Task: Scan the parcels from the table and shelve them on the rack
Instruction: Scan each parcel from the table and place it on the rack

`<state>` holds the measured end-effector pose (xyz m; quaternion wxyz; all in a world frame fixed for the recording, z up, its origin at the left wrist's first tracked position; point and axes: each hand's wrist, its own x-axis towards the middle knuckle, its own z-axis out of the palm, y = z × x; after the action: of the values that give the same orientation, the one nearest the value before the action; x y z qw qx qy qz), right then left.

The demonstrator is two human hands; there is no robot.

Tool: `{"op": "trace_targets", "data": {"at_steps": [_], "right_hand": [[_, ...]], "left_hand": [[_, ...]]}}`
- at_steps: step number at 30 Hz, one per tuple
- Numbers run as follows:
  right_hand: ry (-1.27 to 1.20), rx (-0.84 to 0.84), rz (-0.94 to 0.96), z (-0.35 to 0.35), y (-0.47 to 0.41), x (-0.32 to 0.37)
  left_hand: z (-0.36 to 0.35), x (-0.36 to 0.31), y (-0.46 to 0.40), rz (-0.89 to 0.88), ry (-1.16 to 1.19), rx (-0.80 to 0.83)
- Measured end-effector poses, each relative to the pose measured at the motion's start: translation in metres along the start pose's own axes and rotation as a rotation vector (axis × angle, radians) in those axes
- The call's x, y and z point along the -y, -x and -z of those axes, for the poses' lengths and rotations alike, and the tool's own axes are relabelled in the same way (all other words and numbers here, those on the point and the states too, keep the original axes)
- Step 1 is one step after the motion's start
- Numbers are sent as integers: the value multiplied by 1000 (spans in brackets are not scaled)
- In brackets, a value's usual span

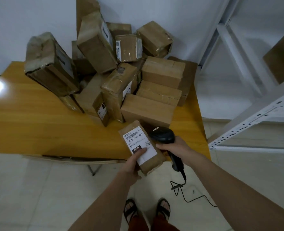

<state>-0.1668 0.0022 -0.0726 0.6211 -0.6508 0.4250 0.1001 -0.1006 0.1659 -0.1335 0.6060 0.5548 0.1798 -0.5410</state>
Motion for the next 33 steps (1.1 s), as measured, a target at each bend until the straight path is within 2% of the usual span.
{"op": "trace_targets", "data": {"at_steps": [5, 11, 21, 25, 33], "right_hand": [[-135, 32, -13, 10, 8, 0], [-308, -129, 52, 13, 24, 15], [-333, -123, 232, 25, 51, 59], [-322, -88, 257, 27, 56, 72], [-292, -77, 212, 29, 55, 70]], "left_hand": [[-5, -8, 22, 12, -166, 45], [-17, -21, 52, -62, -380, 89], [-30, -75, 95, -198, -590, 81], [-34, -90, 93, -210, -566, 53], [-48, -85, 90, -83, -301, 57]]}}
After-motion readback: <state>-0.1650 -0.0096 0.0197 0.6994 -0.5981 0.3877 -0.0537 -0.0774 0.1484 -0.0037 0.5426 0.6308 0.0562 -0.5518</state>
